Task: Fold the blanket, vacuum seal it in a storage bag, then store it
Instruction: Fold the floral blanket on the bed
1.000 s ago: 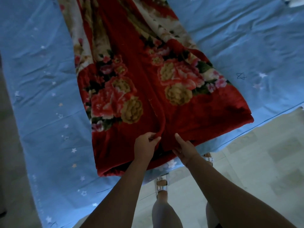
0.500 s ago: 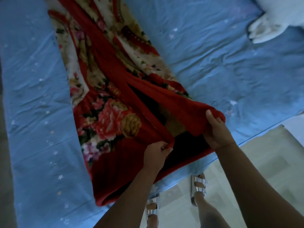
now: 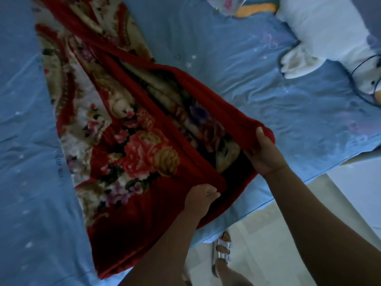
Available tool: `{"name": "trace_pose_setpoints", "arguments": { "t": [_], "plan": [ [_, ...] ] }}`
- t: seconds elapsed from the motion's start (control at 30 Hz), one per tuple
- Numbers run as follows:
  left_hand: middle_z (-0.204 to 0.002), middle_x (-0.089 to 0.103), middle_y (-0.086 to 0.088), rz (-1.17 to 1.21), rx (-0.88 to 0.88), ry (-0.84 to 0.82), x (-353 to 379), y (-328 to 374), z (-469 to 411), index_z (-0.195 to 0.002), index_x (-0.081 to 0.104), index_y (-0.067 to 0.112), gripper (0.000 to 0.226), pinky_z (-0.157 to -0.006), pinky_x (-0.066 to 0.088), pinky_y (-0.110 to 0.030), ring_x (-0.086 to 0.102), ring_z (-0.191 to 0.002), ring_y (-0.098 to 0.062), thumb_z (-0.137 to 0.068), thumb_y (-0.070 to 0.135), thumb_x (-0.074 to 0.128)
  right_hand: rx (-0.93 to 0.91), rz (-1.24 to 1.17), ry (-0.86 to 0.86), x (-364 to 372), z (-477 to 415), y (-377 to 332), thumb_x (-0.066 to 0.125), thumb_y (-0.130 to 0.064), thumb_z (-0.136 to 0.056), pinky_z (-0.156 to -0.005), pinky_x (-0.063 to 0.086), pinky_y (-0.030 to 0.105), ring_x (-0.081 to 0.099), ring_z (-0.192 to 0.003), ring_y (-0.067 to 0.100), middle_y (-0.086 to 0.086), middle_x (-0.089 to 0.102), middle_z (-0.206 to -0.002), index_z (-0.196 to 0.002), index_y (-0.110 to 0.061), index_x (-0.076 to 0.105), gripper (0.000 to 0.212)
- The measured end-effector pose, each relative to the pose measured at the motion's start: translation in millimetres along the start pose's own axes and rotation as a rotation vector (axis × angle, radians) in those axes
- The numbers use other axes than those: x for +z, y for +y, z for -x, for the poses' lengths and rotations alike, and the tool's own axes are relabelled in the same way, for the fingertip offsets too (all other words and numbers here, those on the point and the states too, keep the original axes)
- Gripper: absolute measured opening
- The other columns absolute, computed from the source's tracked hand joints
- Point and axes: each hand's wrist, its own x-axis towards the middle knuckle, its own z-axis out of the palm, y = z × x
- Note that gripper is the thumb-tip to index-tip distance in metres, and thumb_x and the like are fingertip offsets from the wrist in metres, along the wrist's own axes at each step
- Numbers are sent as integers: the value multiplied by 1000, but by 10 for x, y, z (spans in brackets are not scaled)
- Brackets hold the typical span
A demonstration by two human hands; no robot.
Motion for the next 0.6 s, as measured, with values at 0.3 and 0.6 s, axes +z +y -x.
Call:
{"name": "trace_pose_setpoints", "arguments": {
  "t": [0.3, 0.6],
  "plan": [
    [-133, 57, -6, -39, -286, 329, -407, -1381, 607, -134, 55, 13, 65, -106, 39, -38, 52, -124, -24, -80, 44, 74, 221, 550, 13, -152, -48, 1283, 67, -27, -87, -94, 50, 41, 63, -102, 21, 7, 66, -116, -128, -7, 55, 46],
    [-153, 32, -18, -149, -681, 625, -553, -2679, 1430, -147, 37, 9, 104, -108, 28, -59, 31, -138, -40, -64, 50, 85, 143, 777, 316, -384, -171, 1814, 79, -45, -70, -95, 50, 45, 60, -107, 30, 12, 61, -122, -128, -9, 53, 73]
  ]
}}
